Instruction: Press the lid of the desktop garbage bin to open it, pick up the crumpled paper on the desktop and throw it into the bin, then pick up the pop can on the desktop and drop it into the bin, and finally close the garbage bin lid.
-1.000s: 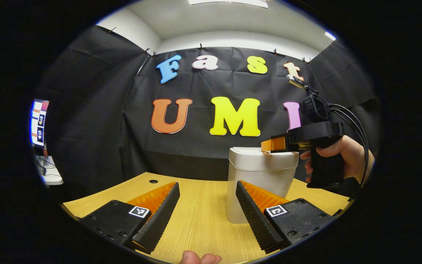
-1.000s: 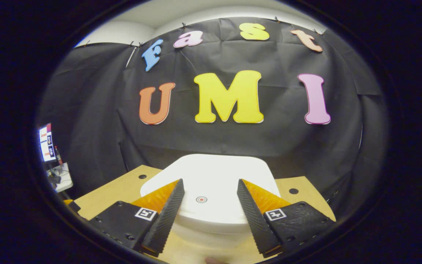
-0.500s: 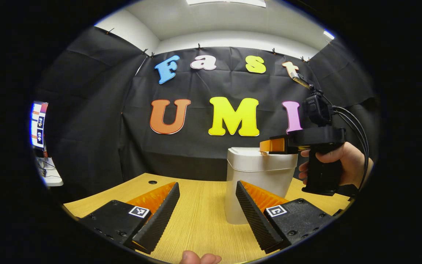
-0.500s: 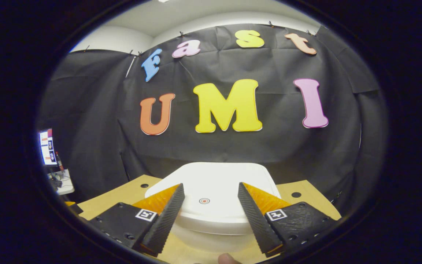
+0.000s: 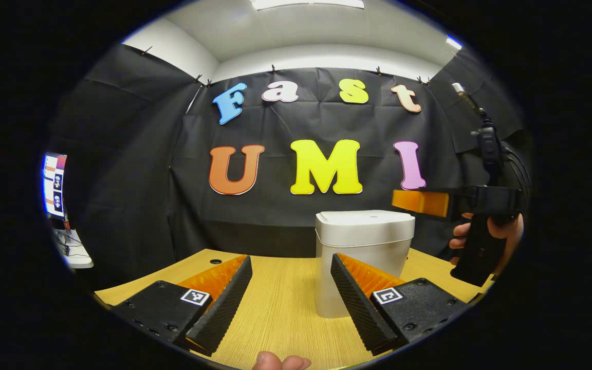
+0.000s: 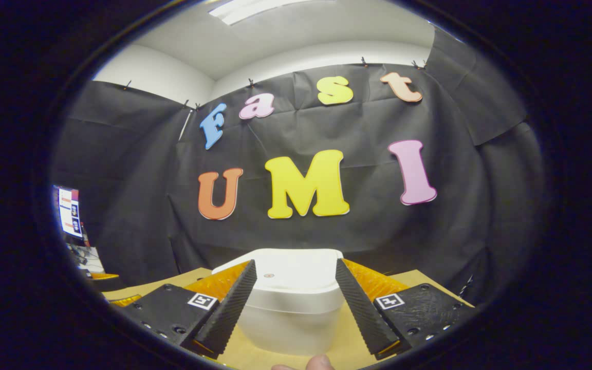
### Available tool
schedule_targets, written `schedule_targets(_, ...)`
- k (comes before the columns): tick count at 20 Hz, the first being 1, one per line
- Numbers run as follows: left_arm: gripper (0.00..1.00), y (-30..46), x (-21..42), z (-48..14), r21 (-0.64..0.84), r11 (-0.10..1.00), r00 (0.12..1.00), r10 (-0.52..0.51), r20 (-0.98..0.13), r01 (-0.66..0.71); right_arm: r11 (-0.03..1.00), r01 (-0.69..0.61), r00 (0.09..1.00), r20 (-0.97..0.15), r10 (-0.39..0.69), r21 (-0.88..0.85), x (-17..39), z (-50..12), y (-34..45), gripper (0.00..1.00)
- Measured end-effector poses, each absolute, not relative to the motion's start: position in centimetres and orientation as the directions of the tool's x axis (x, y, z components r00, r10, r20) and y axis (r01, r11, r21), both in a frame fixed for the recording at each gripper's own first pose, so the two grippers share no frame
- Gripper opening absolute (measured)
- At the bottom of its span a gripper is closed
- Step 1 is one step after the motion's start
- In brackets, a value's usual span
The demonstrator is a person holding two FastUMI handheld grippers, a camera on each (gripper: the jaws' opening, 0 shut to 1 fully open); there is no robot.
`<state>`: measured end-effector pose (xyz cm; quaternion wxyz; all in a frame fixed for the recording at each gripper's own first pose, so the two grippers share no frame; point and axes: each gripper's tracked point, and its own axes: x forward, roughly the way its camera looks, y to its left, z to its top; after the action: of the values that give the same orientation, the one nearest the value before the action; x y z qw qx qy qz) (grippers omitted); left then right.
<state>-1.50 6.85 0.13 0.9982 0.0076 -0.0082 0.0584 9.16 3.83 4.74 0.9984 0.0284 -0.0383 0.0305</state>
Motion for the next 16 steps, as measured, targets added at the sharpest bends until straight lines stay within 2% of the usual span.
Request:
schedule_targets(6,0.99,4.8,-1.6,1.2,0.031,0.995,0.995,0.096,0.039,-0.097,1.000,-0.017,0.994,0.104,0.016,0.006,3.4,2.4,0.2,0.97)
schedule_targets(9,0.99,4.3,-2.0,1.3,0.038,0.993,0.993,0.109,0.051,-0.111,0.999,0.037,0.992,0.117,-0.039,0.015,0.7,1.1,-1.7,0.97)
schedule_targets(13,0.99,3.4,-2.5,0.7,0.043,0.993,0.993,0.106,0.057,-0.109,0.994,0.111,0.983,0.149,-0.109,-0.009,-1.3,-0.1,-3.7,0.97)
schedule_targets(16,0.99,2.8,-2.5,0.3,0.043,0.994,0.993,0.103,0.058,-0.105,0.994,0.101,0.986,0.134,-0.095,-0.032,-1.8,-1.9,-3.0,0.97)
